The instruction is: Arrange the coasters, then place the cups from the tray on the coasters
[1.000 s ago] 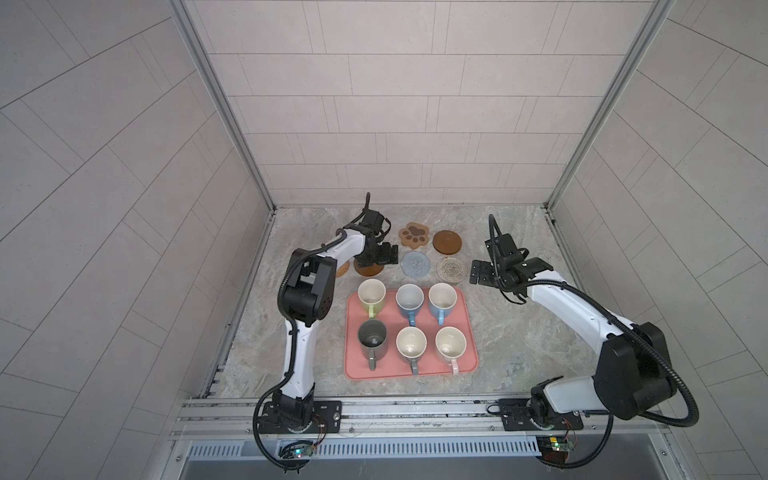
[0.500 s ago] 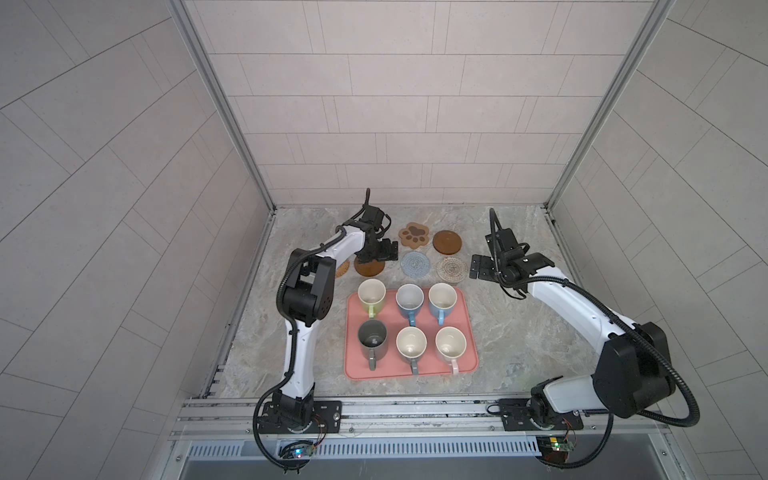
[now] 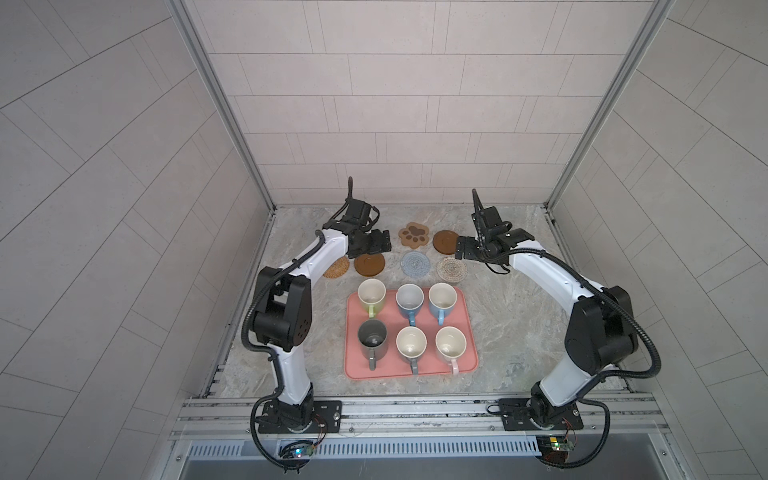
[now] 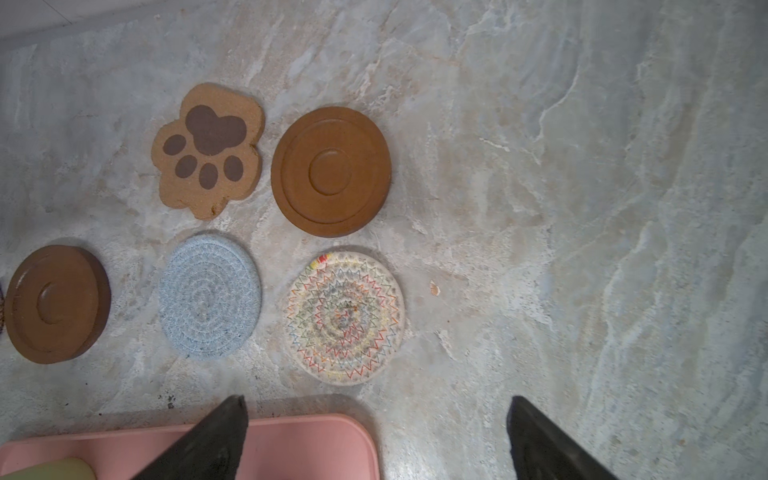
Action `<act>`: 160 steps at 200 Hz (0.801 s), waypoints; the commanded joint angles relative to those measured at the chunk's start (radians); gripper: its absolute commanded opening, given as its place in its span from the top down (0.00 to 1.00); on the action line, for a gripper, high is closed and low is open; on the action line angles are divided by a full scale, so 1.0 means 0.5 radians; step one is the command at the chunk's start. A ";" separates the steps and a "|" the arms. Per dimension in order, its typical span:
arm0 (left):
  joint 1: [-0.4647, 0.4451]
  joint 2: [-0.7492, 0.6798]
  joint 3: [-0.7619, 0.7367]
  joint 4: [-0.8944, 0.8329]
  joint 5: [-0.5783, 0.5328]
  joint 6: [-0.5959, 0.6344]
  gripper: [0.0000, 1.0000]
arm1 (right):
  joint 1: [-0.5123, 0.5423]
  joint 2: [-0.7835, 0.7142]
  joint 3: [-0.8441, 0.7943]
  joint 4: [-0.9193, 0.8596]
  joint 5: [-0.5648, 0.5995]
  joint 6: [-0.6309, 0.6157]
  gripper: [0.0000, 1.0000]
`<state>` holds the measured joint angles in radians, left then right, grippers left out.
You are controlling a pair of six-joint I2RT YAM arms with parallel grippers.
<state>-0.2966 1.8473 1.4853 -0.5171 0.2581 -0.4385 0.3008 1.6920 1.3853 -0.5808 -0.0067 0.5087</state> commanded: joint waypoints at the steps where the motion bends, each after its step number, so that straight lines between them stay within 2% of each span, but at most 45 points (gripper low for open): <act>1: 0.045 -0.120 -0.130 0.054 -0.038 -0.102 0.00 | 0.030 0.105 0.135 -0.047 -0.103 -0.029 0.01; 40: 0.094 -0.277 -0.364 0.185 -0.004 -0.226 0.00 | 0.080 0.406 0.418 -0.074 -0.318 -0.091 0.02; 86: 0.113 -0.348 -0.489 0.237 -0.010 -0.289 0.00 | 0.164 0.814 0.831 -0.142 -0.622 -0.161 0.06; 160: 0.178 -0.463 -0.611 0.303 -0.010 -0.358 0.00 | 0.335 1.364 1.442 -0.389 -0.848 -0.231 0.12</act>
<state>-0.2276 1.6630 1.2098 -0.3996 0.2611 -0.5831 0.4465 2.3276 2.0438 -0.6933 -0.3817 0.4137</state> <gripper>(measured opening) 0.999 0.888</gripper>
